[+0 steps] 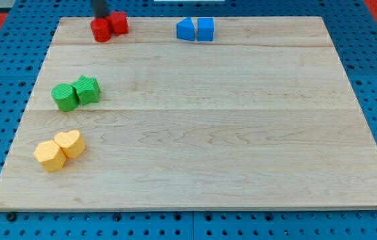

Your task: Slide the red blocks to the left of the blue blocks

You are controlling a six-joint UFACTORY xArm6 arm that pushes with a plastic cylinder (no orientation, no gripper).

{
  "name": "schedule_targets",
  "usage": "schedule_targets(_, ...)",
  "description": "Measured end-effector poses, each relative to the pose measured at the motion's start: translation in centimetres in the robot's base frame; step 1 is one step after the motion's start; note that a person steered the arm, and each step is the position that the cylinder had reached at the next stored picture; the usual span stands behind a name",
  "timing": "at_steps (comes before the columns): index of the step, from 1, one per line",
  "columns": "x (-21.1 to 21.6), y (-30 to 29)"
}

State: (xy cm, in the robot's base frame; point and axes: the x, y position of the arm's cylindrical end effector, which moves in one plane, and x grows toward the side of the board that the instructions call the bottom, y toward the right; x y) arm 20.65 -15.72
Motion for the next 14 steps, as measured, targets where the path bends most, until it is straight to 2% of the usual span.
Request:
schedule_targets(1, 1.0, 6.1)
schedule_targets(3, 1.6, 10.3)
schedule_targets(4, -1.4, 9.2)
schedule_targets(5, -1.5, 2.1)
schedule_targets(6, -1.5, -2.4)
schedule_targets(8, 1.7, -5.3)
schedule_targets(10, 1.0, -11.1)
schedule_targets(12, 4.0, -4.0)
schedule_targets(13, 5.0, -2.2)
schedule_targets(14, 5.1, 4.7)
